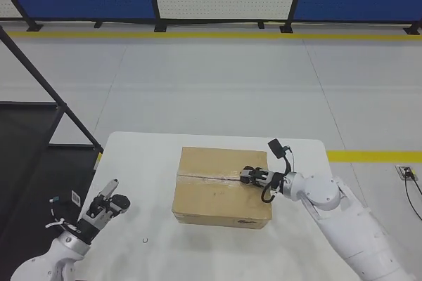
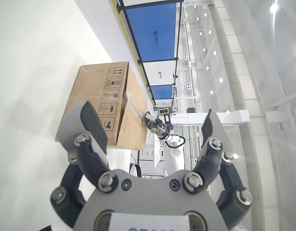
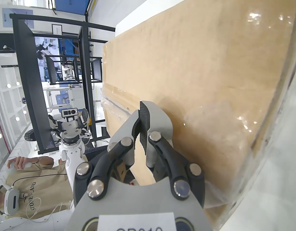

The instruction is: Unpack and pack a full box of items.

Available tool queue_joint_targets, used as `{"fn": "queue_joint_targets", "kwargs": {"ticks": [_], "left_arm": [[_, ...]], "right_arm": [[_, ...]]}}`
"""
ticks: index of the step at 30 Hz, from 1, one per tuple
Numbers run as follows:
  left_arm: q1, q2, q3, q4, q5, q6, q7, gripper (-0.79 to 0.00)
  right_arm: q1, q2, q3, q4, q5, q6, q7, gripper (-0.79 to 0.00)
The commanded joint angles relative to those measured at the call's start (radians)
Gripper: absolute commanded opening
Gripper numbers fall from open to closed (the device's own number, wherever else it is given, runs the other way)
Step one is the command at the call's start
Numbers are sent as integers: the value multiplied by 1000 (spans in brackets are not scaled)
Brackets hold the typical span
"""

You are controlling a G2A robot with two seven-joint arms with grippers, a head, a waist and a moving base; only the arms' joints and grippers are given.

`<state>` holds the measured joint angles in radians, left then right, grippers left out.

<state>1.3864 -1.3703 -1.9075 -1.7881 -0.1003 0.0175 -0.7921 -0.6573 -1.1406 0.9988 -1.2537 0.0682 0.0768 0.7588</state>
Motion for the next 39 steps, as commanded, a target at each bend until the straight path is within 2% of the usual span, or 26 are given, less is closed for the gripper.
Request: {"fn": "queue_joint_targets", "kwargs": {"ticks": [1, 7, 14, 27, 39], "left_arm": [[-12, 3, 29, 13, 20, 6, -4, 0], [-34, 6, 142, 53, 96, 5, 27, 0], [-48, 9, 221, 83, 121, 12, 64, 0], [-51, 25, 245, 91, 102, 19, 79, 0], [-49, 38, 240, 113, 65, 8, 104, 0]], "right_arm": [[3, -2, -9, -9, -15, 12, 0, -785], [35, -24, -68, -23, -90, 99, -81, -785], [104, -58, -147, 16, -116, 150, -49, -785], [206, -132, -254, 125, -77, 151, -20, -785], [299, -219, -336, 275, 6, 119, -5, -785]]}}
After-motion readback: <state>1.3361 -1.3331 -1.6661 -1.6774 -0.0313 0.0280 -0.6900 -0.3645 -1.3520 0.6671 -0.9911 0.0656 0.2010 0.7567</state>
